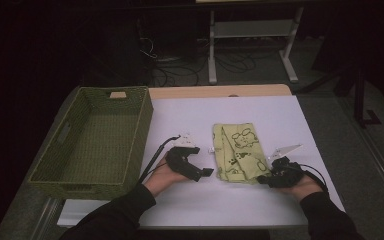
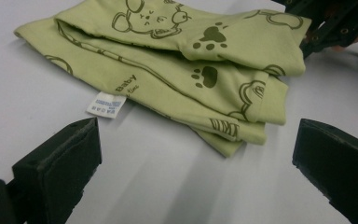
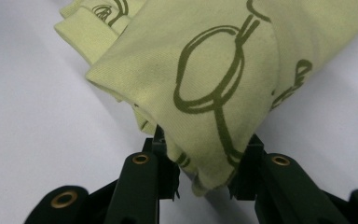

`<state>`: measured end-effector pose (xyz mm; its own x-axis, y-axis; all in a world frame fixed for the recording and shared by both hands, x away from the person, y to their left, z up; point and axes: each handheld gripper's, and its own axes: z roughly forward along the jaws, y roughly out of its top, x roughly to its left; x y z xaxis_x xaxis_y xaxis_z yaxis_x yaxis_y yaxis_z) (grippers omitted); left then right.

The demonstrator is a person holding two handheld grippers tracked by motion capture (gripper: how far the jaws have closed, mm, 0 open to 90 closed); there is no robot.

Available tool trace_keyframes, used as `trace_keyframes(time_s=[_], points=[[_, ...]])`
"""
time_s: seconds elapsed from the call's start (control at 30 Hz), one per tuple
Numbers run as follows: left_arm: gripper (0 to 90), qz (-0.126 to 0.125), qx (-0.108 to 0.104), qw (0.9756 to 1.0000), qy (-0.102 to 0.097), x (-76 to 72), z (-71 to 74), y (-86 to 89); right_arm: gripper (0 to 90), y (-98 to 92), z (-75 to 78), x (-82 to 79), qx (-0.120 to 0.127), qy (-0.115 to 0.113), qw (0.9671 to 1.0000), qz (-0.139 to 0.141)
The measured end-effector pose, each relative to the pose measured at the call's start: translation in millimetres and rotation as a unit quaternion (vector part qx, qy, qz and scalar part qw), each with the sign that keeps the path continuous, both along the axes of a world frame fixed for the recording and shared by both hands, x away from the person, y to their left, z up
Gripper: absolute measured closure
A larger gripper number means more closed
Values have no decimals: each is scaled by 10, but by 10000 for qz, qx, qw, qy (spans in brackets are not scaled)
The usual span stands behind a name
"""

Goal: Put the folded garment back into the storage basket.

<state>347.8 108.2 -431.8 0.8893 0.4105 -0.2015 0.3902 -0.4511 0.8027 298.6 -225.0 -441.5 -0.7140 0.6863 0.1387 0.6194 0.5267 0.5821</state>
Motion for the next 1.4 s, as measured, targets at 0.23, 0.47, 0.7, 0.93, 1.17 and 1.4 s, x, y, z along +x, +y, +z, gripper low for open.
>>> trace_keyframes(time_s=[0.23, 0.47, 0.7, 0.93, 1.17, 1.4], points=[[36, 76, -31, 10000, -53, 85, -14, -44, 680, 2, 0, -3, 2, 0, 10000, -15], [41, 174, -26, 9998, -96, 175, 5, -55, 680, 3, 0, -6, 5, 1, 10000, -32], [59, 344, -59, 9993, -164, 233, -18, -92, 680, 3, 0, -7, -4, -3, 10000, -22], [81, 400, -15, 9990, -176, 313, -7, -116, 680, -6, -3, -1, 21, 4, 10000, 9], [140, 485, -48, 9988, -103, 436, 13, -136, 680, -7, -4, 1, 25, 6, 10000, 15], [227, 542, -83, 9984, -136, 533, 39, -168, 681, -7, -3, 1, 16, 1, 10000, 25]])
